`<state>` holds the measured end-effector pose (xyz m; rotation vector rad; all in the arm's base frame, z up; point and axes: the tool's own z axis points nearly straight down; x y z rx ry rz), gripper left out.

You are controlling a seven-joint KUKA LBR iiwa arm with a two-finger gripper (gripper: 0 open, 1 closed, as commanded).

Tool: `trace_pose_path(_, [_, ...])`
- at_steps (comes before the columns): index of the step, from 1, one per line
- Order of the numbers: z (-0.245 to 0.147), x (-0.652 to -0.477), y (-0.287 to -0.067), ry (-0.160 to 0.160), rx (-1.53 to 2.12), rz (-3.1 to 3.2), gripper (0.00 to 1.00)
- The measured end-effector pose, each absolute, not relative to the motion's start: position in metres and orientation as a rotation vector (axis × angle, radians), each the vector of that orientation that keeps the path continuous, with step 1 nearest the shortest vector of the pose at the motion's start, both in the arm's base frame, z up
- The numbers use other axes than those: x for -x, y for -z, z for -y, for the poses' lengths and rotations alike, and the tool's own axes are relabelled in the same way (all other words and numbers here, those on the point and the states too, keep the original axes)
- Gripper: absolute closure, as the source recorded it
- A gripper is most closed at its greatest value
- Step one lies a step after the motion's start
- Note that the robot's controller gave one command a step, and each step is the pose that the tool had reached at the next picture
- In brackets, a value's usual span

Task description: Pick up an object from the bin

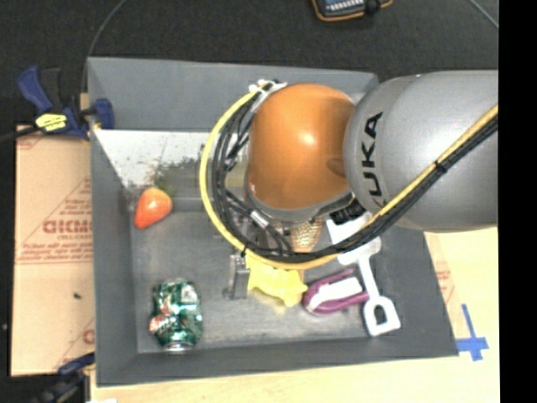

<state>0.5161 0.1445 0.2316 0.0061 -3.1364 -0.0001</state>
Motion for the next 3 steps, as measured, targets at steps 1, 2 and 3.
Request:
trace_pose_path(1, [-0.144,-0.518,-0.236,0.002,0.001,3.144,0.0])
trace_pose_path(2, [-0.176,-0.5,-0.115,0.001,-0.387,3.123,0.0])
trace_pose_path(3, [-0.203,-0.481,-0.162,0.003,-0.574,3.105,0.0])
